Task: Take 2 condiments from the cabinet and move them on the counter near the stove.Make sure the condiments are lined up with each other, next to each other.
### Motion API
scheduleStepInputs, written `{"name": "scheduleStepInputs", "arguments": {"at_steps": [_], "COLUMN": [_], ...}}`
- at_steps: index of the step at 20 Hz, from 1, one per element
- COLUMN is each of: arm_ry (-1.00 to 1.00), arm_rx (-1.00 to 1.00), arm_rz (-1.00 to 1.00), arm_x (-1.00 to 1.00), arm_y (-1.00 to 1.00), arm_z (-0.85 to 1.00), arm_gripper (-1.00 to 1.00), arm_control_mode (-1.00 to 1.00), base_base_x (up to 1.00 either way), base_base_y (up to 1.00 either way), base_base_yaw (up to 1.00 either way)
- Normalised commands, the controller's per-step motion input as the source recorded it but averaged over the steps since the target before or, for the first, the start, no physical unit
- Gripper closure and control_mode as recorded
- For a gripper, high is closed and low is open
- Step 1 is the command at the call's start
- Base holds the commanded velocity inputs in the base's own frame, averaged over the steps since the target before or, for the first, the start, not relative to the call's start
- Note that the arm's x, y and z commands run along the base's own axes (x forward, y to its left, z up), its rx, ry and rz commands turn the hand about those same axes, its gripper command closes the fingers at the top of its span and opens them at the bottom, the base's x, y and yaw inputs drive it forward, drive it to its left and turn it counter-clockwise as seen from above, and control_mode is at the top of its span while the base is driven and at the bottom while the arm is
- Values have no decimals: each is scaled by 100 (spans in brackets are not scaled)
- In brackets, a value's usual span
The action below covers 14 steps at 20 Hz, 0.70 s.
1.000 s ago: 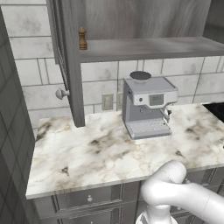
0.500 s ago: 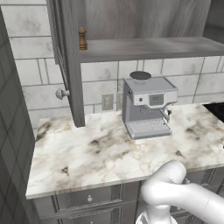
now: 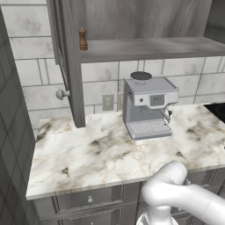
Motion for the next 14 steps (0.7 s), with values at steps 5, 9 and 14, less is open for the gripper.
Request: {"name": "scheduleStepInputs", "arguments": {"at_steps": [5, 9, 14], "arm_ry": [-5, -7, -8], "arm_rx": [0, 0, 0], "arm_rz": [0, 0, 0], "arm_x": [-16, -17, -31], "arm_y": [0, 1, 11], "arm_z": [0, 2, 27], "arm_gripper": [-100, -100, -100], "arm_control_mode": [-100, -100, -100], "base_base_x": [0, 0, 0], "base_base_y": [0, 0, 0], "base_base_yaw": [0, 0, 0]}}
